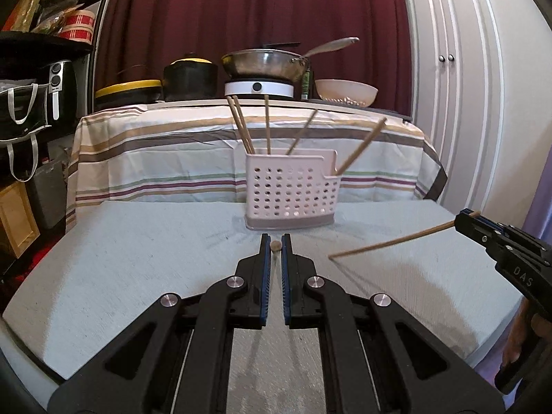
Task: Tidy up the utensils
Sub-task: 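Lift both held chopsticks and lower them into the pink holder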
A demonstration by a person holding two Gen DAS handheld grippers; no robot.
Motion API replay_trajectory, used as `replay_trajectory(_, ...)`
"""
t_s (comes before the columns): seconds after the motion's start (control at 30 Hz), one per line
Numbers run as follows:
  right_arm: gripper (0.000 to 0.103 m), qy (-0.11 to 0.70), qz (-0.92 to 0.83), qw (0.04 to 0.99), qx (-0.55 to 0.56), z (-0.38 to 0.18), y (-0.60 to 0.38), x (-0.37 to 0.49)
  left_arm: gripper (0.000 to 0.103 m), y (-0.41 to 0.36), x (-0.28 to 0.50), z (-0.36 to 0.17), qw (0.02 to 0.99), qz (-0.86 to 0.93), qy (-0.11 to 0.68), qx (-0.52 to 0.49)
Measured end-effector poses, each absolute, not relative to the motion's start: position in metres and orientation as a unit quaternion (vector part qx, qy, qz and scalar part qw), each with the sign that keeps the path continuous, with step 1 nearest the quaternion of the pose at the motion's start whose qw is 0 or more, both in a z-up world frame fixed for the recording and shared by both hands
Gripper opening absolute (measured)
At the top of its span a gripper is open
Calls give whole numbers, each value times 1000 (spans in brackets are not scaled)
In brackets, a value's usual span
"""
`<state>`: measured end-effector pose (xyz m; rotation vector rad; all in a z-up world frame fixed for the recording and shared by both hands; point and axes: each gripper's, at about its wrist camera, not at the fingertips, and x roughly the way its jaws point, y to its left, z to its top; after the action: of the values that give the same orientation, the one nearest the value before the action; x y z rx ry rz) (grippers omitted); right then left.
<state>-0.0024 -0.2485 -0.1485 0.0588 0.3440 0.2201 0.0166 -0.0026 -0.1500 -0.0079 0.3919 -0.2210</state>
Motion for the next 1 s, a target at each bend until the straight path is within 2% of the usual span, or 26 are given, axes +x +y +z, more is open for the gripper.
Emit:
replay_trajectory(0.53,7,168,131,977,33,-115,-246,64,6,5,87,-114,969,-121,214,-17)
replay_trajectory(1.0,7,162,153,974,29,-101,-237,101,6,1,123,-94,971,-128,200,-32)
